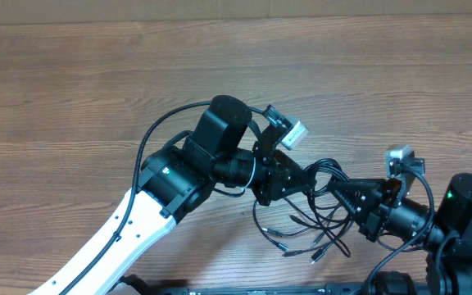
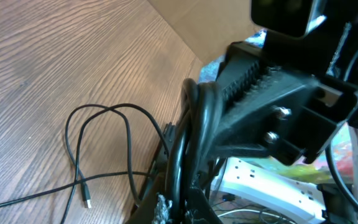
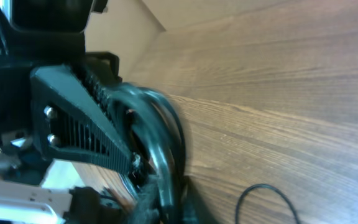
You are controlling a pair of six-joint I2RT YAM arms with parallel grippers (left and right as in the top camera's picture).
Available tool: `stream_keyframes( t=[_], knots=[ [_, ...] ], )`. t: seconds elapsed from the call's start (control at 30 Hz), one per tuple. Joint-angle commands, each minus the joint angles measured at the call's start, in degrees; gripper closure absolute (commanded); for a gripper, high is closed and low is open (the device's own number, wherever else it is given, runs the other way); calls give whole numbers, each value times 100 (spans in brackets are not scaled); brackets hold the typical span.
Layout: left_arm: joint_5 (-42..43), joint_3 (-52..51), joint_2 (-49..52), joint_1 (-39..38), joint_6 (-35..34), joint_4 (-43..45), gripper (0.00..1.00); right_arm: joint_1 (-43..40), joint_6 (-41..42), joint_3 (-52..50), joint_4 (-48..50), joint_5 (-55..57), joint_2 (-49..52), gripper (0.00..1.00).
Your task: Untangle cables
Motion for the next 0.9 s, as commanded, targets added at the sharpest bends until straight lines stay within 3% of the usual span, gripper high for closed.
stream_keyframes(
  t=[0.0, 0.07, 0.1, 0.2, 0.3, 0.5, 0.73, 0.77, 0.8, 0.83, 0.87],
  knots=[
    [-101, 74, 31, -33, 623, -85, 96, -15, -24, 4, -11, 2, -11, 49],
    [-105, 74, 31, -33, 1207, -286, 96, -15, -26, 4, -79, 164, -9, 33],
    [-105, 74, 31, -33, 1427, -389, 96, -15, -72, 4, -109, 225, -11, 31],
    [-101, 76, 31, -37, 2669, -1047, 96, -15, -935, 4, -448, 227, -11, 32],
    [26, 74, 31, -37, 3550, -1545, 96, -15, -1749, 4, -817, 212, -11, 39],
    [876, 74, 31, -50, 4666, -1720, 96, -15, -3156, 4, -1292, -651, -11, 40],
    [848, 70, 31, -474, 5539, -2092, 96, -15, -3711, 4, -1377, -1263, -11, 41],
    [811, 70, 31, -505, 5536, -2083, 96, -15, -3866, 4, -1427, -1399, -11, 45],
    [787, 70, 31, -529, 5534, -2081, 96, -15, -4046, 4, -1491, -1499, -11, 67],
    [785, 70, 31, -525, 5534, -2087, 96, -15, -4041, 4, -1491, -1506, -11, 77],
    [743, 70, 31, -525, 5530, -2087, 96, -15, -4041, 4, -1491, -1513, -11, 81]
  ],
)
